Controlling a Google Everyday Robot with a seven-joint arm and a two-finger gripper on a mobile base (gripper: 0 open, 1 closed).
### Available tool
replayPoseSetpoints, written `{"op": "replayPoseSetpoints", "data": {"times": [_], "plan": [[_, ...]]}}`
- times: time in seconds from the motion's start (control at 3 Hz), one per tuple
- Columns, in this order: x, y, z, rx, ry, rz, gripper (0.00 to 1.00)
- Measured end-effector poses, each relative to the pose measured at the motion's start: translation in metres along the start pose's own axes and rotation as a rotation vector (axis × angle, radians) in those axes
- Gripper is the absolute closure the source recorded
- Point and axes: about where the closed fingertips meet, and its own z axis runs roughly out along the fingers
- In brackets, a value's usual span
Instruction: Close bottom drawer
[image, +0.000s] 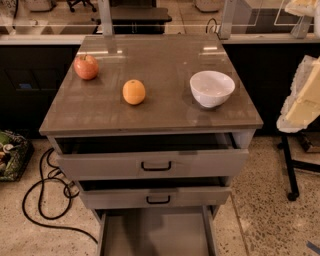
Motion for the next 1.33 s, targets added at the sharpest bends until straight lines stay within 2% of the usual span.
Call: {"op": "replayPoseSetpoints", "data": {"times": [0.67,1.0,1.33], "plan": [[0.003,0.000,0.007,0.017,0.001,-0.002,0.00],[0.022,0.005,0.034,0.026,-0.014,0.000,0.00],[0.046,0.024,0.067,0.006,-0.020,-0.022,0.00]]}}
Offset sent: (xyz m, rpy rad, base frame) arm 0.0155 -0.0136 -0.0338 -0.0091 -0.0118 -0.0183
